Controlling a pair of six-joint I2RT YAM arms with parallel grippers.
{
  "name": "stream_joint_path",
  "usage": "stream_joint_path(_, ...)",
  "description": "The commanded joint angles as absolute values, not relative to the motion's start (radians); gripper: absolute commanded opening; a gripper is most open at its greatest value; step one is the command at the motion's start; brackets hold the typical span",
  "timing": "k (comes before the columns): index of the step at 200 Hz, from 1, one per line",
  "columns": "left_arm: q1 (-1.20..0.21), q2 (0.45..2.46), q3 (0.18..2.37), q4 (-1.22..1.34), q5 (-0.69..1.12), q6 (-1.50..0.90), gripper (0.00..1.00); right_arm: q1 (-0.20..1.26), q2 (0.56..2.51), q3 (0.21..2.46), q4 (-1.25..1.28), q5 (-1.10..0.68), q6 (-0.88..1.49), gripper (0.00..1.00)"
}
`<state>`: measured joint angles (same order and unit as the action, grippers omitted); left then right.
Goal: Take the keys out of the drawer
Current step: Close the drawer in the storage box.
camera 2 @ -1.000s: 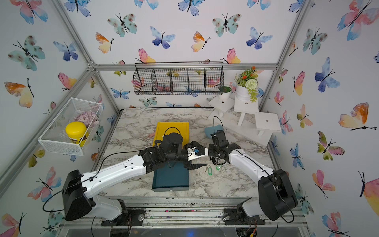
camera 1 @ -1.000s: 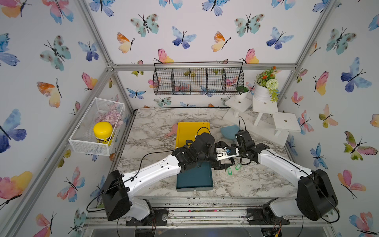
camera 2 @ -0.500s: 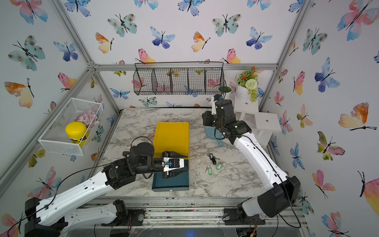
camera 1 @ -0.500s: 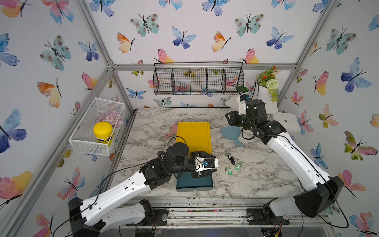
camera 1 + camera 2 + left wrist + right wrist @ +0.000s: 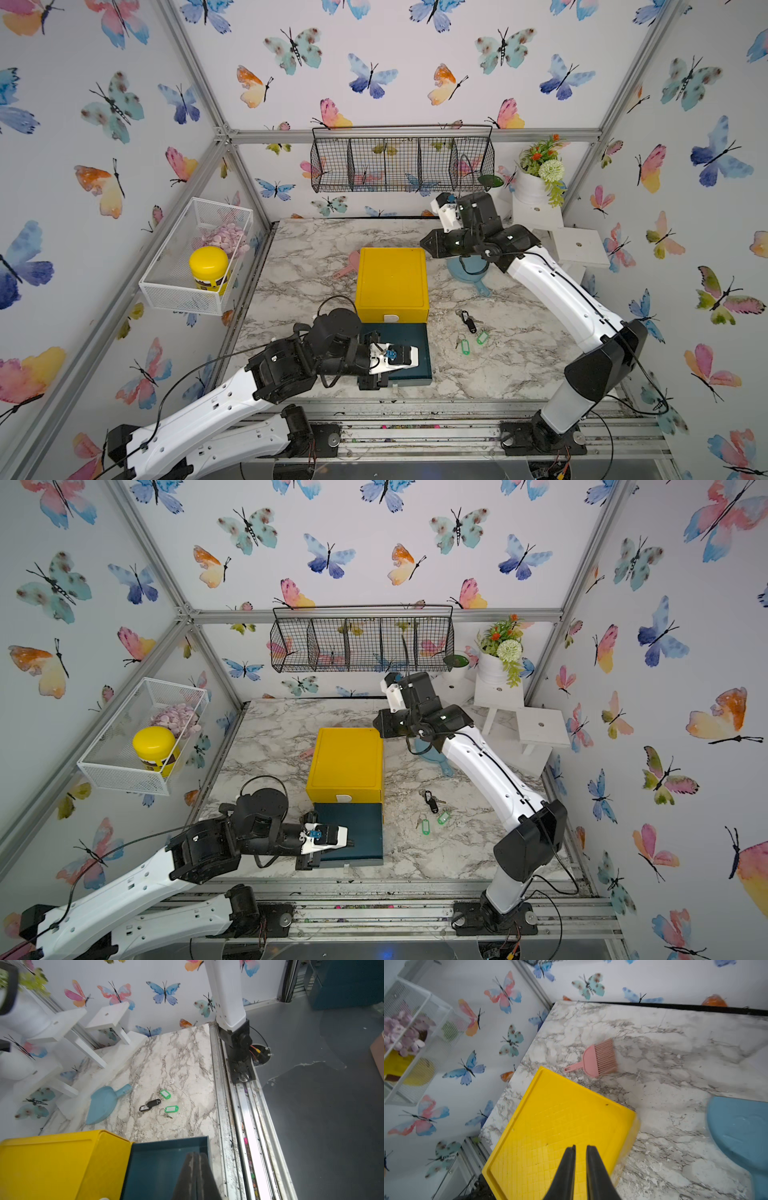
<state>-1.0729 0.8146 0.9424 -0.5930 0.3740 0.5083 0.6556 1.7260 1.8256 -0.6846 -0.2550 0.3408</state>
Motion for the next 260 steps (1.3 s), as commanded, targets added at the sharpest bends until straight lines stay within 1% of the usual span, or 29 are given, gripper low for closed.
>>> stream_joint_path(1,-1.115,0.796,0.881,-0.731,0.334,0.530,0.06,0.711,1.782,1.887,-0.808,-0.262,0.259,0.16)
stream_joint_path(24,-1.128,0.797,0.838,-0.761,0.294,0.594,0.01,0.739,1.807,1.886,-0.816,-0.263,0.266,0.16)
stream_joint_path(41,-1.128,0.800,0.801,-0.765,0.287,0.643,0.00,0.750,1.804,1.869,-0.799,-0.267,0.281,0.15)
stream_joint_path(72,-1.128,0.805,0.750,-0.764,0.277,0.690,0.00,0.767,1.803,1.835,-0.788,-0.295,0.278,0.15)
stream_joint_path(88,-1.128,0.801,0.729,-0.764,0.266,0.706,0.00,0.774,1.817,1.833,-0.819,-0.278,0.277,0.14)
stream_joint_path(134,-1.128,0.812,0.684,-0.765,0.129,0.727,0.00,0.776,1.873,1.825,-0.892,-0.229,0.301,0.14)
stream_joint_path(175,-1.129,0.812,0.661,-0.693,0.056,0.728,0.00,0.790,1.905,1.834,-0.941,-0.186,0.313,0.15)
stream_joint_path(260,-1.119,0.808,0.595,-0.513,-0.031,0.692,0.00,0.795,1.922,1.861,-0.948,-0.195,0.324,0.16)
